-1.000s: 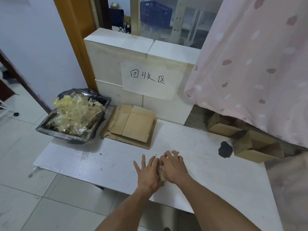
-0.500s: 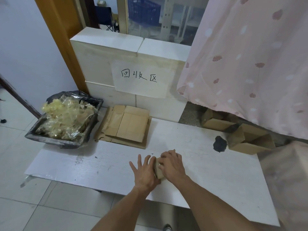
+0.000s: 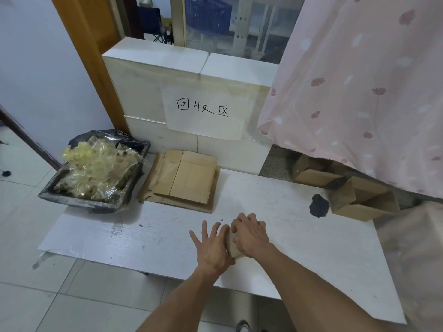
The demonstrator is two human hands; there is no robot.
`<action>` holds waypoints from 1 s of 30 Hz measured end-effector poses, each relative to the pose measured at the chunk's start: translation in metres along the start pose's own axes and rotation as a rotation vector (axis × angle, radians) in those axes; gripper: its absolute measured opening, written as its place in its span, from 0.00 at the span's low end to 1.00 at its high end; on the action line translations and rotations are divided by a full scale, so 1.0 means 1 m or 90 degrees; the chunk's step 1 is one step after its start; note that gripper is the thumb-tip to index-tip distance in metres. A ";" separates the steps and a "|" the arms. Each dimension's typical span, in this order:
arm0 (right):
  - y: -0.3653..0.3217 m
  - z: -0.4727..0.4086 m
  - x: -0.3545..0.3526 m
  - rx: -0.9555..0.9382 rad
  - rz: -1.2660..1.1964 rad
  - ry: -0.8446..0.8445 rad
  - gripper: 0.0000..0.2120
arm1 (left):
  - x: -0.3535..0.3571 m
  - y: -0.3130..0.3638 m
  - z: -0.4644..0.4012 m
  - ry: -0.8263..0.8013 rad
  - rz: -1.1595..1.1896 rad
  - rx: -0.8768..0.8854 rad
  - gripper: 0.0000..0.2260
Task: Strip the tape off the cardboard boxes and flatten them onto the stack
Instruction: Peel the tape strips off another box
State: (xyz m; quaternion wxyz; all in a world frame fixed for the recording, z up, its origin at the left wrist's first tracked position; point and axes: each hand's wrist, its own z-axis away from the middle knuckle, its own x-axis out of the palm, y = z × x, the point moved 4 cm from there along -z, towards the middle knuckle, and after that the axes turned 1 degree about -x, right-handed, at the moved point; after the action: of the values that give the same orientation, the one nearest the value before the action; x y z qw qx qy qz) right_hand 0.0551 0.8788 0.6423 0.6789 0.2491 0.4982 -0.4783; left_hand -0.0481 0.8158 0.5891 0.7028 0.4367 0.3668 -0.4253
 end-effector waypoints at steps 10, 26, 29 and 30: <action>-0.002 0.004 -0.003 0.000 0.031 -0.001 0.09 | 0.001 -0.001 -0.001 -0.004 0.015 -0.005 0.45; -0.002 0.026 -0.001 0.113 -0.091 0.095 0.15 | -0.001 -0.002 0.004 -0.008 0.078 -0.012 0.45; -0.006 0.026 -0.001 0.123 -0.092 0.095 0.14 | 0.000 -0.004 0.004 -0.011 0.081 -0.023 0.45; -0.007 0.026 -0.002 0.125 -0.093 0.097 0.14 | 0.001 -0.003 0.004 -0.012 0.081 -0.025 0.45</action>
State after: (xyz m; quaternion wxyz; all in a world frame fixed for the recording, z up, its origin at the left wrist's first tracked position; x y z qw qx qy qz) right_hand 0.0605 0.8555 0.6551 0.5746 0.3130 0.5157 -0.5530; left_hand -0.0504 0.8112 0.5885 0.7405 0.4412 0.3397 -0.3764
